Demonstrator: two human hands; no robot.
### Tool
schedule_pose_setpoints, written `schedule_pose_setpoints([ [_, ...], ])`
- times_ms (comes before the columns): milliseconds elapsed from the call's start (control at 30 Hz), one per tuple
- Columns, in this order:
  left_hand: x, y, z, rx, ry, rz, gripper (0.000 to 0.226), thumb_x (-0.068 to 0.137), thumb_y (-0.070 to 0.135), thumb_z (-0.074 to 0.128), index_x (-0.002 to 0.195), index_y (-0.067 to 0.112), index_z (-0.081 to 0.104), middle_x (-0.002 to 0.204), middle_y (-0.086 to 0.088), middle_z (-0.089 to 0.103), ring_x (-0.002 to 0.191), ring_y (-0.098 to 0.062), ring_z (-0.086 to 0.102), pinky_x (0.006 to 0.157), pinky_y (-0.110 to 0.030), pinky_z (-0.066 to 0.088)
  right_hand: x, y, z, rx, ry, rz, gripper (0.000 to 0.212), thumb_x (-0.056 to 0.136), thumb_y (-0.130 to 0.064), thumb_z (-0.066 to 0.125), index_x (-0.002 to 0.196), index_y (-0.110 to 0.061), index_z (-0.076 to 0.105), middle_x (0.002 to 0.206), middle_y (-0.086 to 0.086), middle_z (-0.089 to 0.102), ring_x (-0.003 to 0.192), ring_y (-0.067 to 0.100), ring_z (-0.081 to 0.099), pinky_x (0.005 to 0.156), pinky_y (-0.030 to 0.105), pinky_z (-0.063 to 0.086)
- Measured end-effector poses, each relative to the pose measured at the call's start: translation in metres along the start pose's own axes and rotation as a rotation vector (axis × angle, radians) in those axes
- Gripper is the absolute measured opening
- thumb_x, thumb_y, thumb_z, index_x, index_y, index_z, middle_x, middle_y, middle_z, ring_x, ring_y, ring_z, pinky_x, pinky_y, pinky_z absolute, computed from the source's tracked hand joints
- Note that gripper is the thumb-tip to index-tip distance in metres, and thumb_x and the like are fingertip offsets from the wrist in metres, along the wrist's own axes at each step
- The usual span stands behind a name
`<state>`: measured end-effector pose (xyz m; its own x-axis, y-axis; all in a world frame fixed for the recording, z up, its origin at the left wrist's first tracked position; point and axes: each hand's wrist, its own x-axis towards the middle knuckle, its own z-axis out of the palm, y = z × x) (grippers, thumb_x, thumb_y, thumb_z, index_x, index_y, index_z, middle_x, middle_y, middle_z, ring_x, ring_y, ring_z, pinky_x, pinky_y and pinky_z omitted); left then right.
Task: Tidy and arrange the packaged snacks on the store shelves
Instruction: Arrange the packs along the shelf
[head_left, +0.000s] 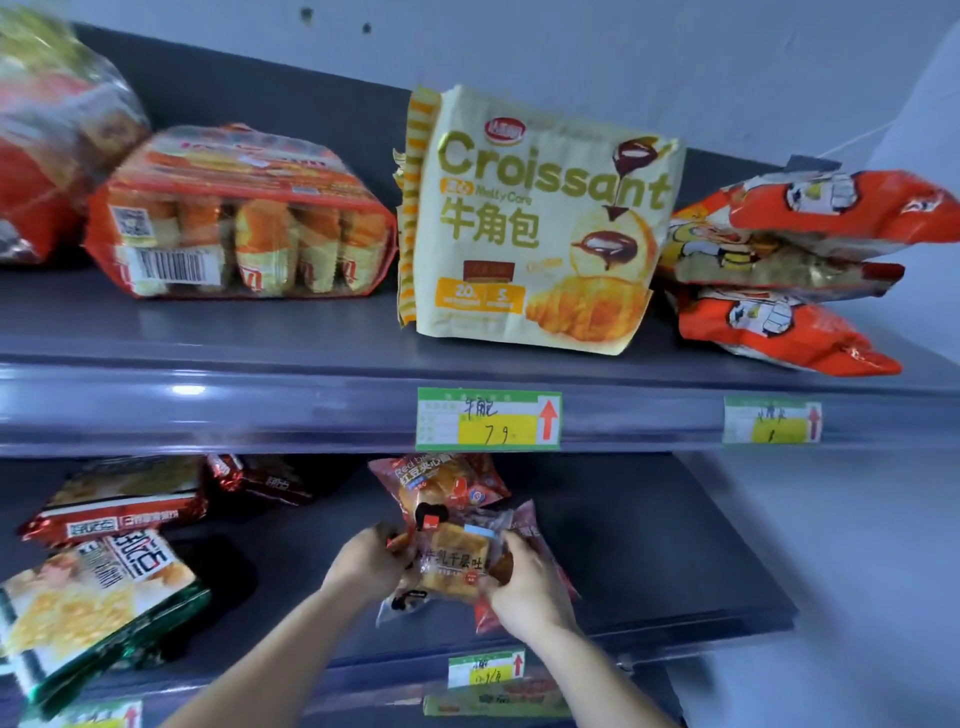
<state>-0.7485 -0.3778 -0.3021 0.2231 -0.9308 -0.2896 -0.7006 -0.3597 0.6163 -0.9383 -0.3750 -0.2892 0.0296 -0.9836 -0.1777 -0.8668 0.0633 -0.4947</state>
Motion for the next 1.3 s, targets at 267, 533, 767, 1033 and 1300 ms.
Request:
schedule_pose_setpoints([
  [267, -0.043, -0.024, -0.041, 0.145, 0.072, 0.056, 0.036, 0.086, 0.036, 0.057, 0.058, 0.022, 0.039, 0.065, 0.004, 0.047, 0.087, -0.025, 0.062, 0.062, -0.026, 0.034, -0.014, -0.032, 0.003, -0.085, 0.238, -0.226, 0.033, 0.086, -0.033, 0.062, 0.117, -0.029, 0.051, 0.126, -0.008, 0.051, 0.123, 0.015, 0.043, 0.097, 0.029, 0.042],
  [533, -0.098, -0.071, -0.118, 0.303, 0.243, 0.005, 0.028, 0.089, 0.040, 0.058, 0.105, 0.019, 0.067, 0.112, -0.006, 0.067, 0.104, -0.026, 0.063, 0.076, -0.028, 0.046, -0.043, -0.111, 0.024, -0.119, 0.123, -0.439, 0.039, 0.085, -0.032, 0.061, 0.123, -0.031, 0.052, 0.130, -0.010, 0.051, 0.122, 0.015, 0.047, 0.098, 0.029, 0.040],
  [767, -0.154, -0.138, -0.187, 0.323, 0.389, -0.105, 0.031, 0.090, 0.040, 0.057, 0.118, 0.027, 0.063, 0.120, -0.002, 0.064, 0.111, -0.025, 0.060, 0.087, -0.033, 0.050, -0.086, -0.195, 0.052, -0.119, 0.067, -0.610, 0.034, 0.086, -0.033, 0.062, 0.119, -0.031, 0.054, 0.122, -0.009, 0.051, 0.119, 0.014, 0.047, 0.093, 0.026, 0.039],
  [1033, -0.222, -0.217, -0.257, 0.398, 0.437, -0.167, 0.010, 0.085, 0.026, 0.052, 0.079, 0.017, 0.050, 0.093, -0.010, 0.062, 0.097, -0.032, 0.062, 0.074, -0.034, 0.049, -0.144, -0.286, 0.097, -0.141, 0.024, -0.756, 0.034, 0.086, -0.027, 0.062, 0.119, -0.031, 0.055, 0.126, -0.008, 0.051, 0.121, 0.014, 0.045, 0.096, 0.025, 0.039],
  [1300, -0.266, -0.306, -0.312, 0.405, 0.495, -0.229, 0.016, 0.088, 0.028, 0.053, 0.092, 0.015, 0.060, 0.099, -0.004, 0.062, 0.098, -0.028, 0.061, 0.069, -0.031, 0.045, -0.195, -0.371, 0.152, -0.152, -0.034, -0.829, 0.029, 0.085, -0.033, 0.063, 0.113, -0.030, 0.056, 0.119, -0.006, 0.054, 0.115, 0.017, 0.049, 0.084, 0.029, 0.044],
])
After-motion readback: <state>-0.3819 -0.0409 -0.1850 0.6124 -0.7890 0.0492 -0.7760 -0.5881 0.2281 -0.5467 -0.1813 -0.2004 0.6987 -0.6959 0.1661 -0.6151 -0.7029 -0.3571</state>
